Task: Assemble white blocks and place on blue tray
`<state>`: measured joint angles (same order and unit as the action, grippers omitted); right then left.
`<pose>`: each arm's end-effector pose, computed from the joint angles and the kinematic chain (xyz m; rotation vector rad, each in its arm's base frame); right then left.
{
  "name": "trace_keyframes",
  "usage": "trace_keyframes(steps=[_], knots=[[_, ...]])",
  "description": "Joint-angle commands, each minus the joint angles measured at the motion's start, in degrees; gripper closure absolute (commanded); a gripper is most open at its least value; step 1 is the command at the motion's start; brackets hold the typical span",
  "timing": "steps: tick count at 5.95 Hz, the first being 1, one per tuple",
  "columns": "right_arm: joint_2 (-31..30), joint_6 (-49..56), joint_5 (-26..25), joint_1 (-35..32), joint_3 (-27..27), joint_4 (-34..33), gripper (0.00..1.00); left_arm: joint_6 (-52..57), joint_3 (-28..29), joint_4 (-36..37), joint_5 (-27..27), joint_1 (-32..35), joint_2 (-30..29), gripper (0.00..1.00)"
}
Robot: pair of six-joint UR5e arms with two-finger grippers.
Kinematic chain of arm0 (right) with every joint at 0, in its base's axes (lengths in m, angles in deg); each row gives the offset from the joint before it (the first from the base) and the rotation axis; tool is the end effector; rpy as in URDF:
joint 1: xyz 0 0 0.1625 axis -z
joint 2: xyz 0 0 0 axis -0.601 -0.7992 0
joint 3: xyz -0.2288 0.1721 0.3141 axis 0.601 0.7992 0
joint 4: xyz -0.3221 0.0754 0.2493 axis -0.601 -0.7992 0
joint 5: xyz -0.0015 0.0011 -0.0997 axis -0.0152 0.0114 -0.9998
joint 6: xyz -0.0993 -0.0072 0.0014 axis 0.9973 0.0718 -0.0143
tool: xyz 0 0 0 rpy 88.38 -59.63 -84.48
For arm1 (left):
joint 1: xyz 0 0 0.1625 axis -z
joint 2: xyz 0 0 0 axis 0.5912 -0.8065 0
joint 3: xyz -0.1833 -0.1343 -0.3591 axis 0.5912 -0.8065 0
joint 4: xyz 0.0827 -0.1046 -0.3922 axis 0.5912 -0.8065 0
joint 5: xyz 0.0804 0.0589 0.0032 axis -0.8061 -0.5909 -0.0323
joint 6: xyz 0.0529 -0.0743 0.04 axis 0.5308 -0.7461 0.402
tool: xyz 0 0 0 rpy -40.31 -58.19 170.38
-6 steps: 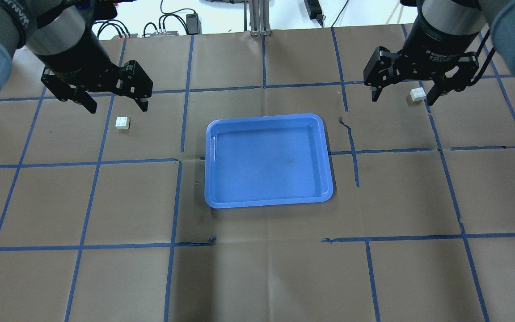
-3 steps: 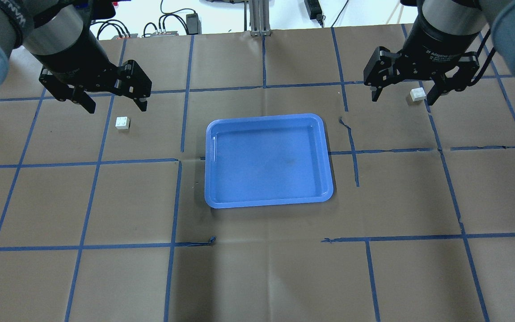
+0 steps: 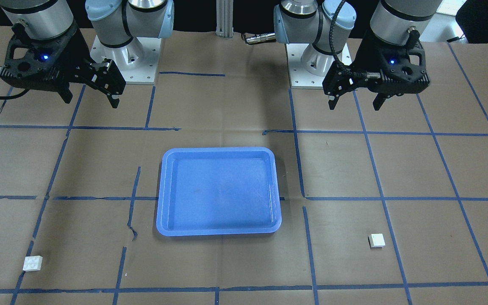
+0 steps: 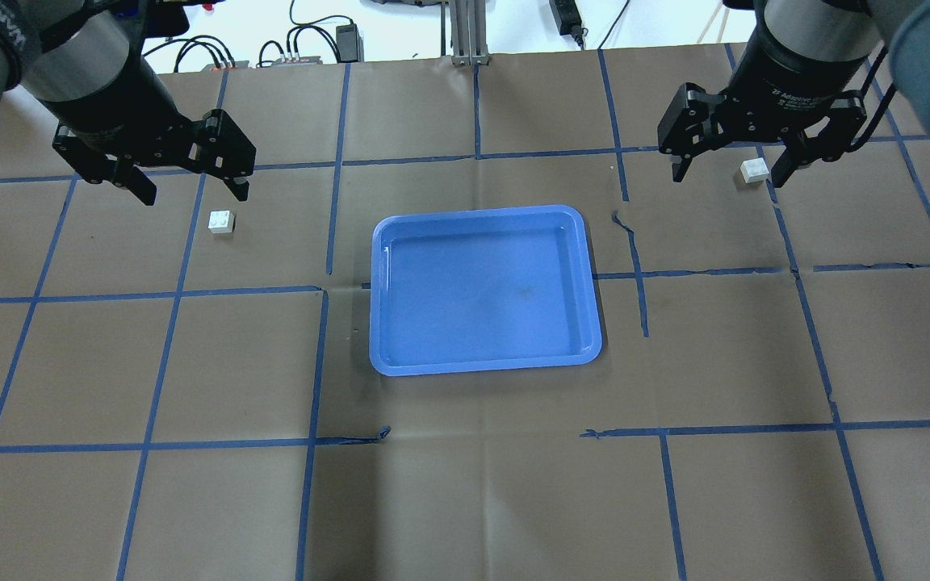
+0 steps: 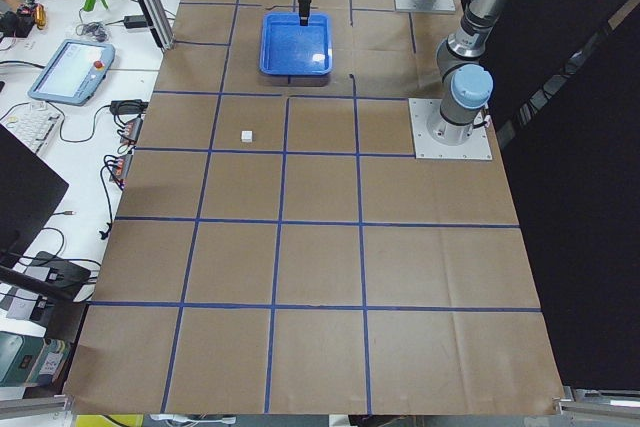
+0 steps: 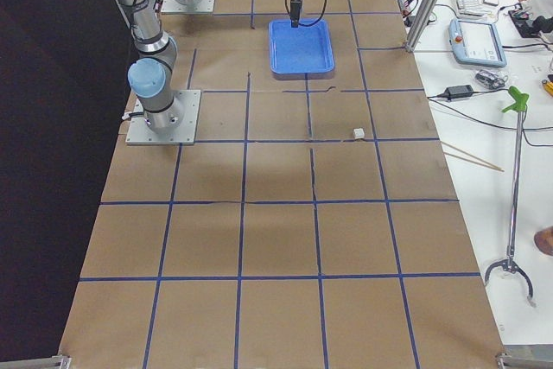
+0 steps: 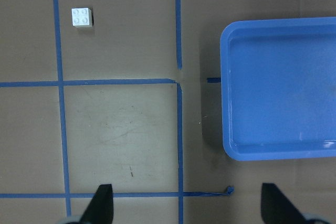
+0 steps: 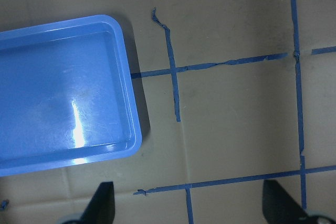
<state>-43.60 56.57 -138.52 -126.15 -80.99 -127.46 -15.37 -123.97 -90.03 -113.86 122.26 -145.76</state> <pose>0.1273 -0.4862 0.5041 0.1250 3.1310 -0.0315 -0.0992 -0.4894 0.4980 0.0133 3.1358 -0.0567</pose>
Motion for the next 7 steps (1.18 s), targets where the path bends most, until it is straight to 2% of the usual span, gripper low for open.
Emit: trace_keyframes(steps=[1,3,4,5,7], knots=[[-0.2,9.9,0.1,0.1,0.0,0.0,0.0,4.8,-2.7,6.7,0.2,-6.7,-3.9,0.01],[-0.1,22.2,-0.2,0.1,0.0,-0.8,0.0,5.2,-0.7,24.6,0.1,-7.8,-21.3,0.01],[0.2,30.0,-0.2,0.9,0.0,-1.1,0.0,5.4,-0.6,31.3,0.3,-7.8,-26.0,0.01],[1.1,42.2,0.5,4.1,0.0,-1.1,0.0,5.5,-0.5,36.5,0.3,-8.7,-30.7,0.01],[4.7,63.4,0.9,9.6,0.9,-1.3,0.0,8.4,-0.8,43.7,0.2,-10.0,-37.1,0.01]])
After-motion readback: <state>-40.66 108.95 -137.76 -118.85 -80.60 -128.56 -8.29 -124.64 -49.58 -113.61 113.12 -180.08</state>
